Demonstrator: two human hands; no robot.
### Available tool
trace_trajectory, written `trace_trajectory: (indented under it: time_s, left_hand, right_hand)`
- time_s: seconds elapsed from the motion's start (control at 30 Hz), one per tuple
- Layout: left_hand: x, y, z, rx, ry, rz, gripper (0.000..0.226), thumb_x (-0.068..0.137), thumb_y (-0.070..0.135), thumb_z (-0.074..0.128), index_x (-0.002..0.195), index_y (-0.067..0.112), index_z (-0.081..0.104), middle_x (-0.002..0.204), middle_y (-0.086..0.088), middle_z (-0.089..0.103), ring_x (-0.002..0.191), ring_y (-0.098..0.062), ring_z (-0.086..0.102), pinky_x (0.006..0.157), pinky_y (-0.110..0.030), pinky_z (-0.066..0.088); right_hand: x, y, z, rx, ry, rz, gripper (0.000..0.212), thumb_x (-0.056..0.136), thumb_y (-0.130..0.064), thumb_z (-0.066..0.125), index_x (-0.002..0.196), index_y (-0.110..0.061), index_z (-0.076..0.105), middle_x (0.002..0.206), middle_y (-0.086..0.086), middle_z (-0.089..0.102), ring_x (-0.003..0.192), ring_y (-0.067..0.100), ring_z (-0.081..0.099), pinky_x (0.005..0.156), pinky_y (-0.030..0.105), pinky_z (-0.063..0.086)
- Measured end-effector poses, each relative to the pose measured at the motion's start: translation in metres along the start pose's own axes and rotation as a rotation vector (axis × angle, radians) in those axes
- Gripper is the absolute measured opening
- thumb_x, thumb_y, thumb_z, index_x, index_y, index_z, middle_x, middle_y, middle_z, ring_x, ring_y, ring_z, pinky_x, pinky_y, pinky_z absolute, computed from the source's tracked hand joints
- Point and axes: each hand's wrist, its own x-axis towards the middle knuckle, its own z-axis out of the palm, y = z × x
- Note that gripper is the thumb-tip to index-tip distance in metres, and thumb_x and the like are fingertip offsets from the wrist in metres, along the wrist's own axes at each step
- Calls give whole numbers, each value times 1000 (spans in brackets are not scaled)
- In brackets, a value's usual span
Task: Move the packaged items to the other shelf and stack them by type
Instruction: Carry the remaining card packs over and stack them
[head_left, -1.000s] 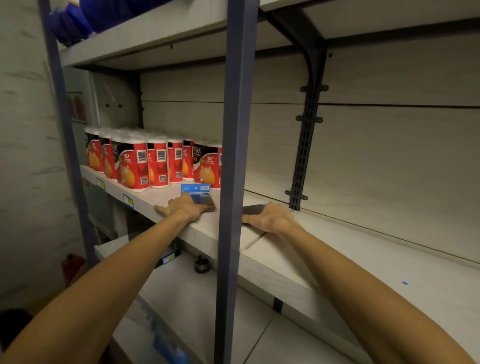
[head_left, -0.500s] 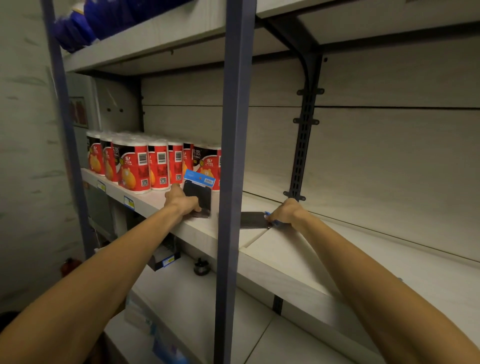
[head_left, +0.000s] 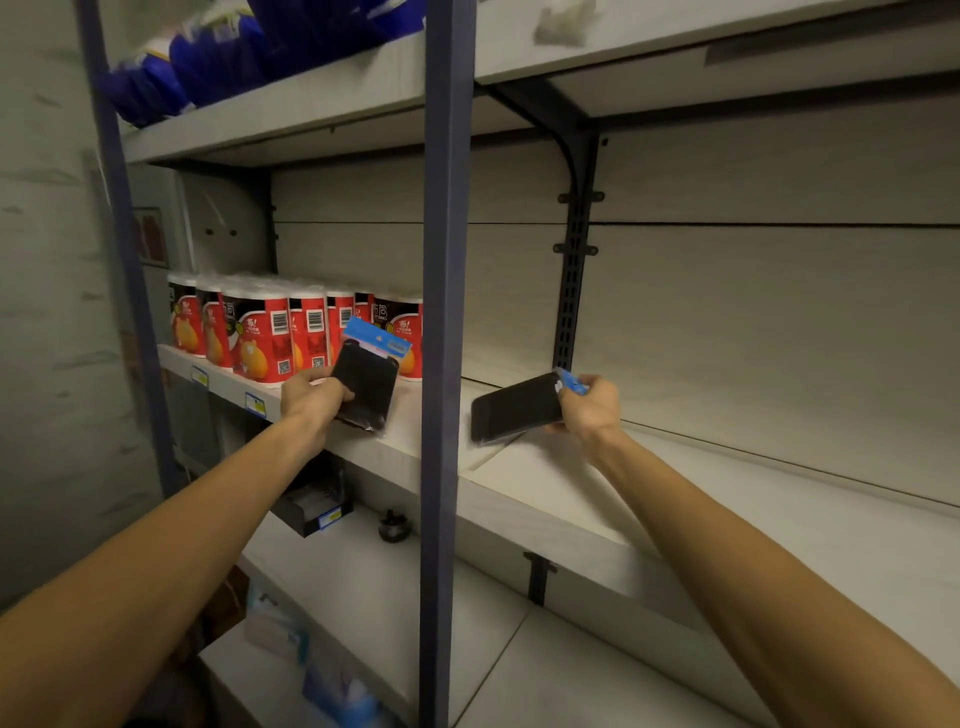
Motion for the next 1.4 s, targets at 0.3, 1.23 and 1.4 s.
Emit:
trace_trajectory:
  time_s: [0.3, 1.23, 1.4]
  left_hand:
    - [-109, 24, -26, -460, 106, 118, 56, 77, -10, 64, 125, 16, 51, 128, -12, 58, 106, -22, 60, 80, -27, 53]
    - [-616, 82, 270, -301, -934, 110, 42, 81, -10, 66, 118, 12, 64, 106, -9, 73, 81, -16, 69, 62, -23, 53]
    - [-728, 89, 296, -376, -966, 138, 43, 81, -7, 66, 120, 11, 66, 100, -5, 74, 90, -19, 70, 65, -24, 55]
  right_hand:
    - [-70, -8, -62, 155, 105, -30, 38, 100, -11, 58, 136, -2, 53, 95, -1, 63, 99, 29, 67, 87, 47, 60]
    - [-302, -4, -590, -327, 684, -491, 25, 96, -20, 58, 119, -23, 67, 93, -13, 68, 88, 6, 64, 78, 27, 57]
    - [-364, 20, -684, -493, 762, -620, 33, 98, -13, 59, 130, -19, 63, 115, -6, 69, 101, 4, 62, 87, 18, 50]
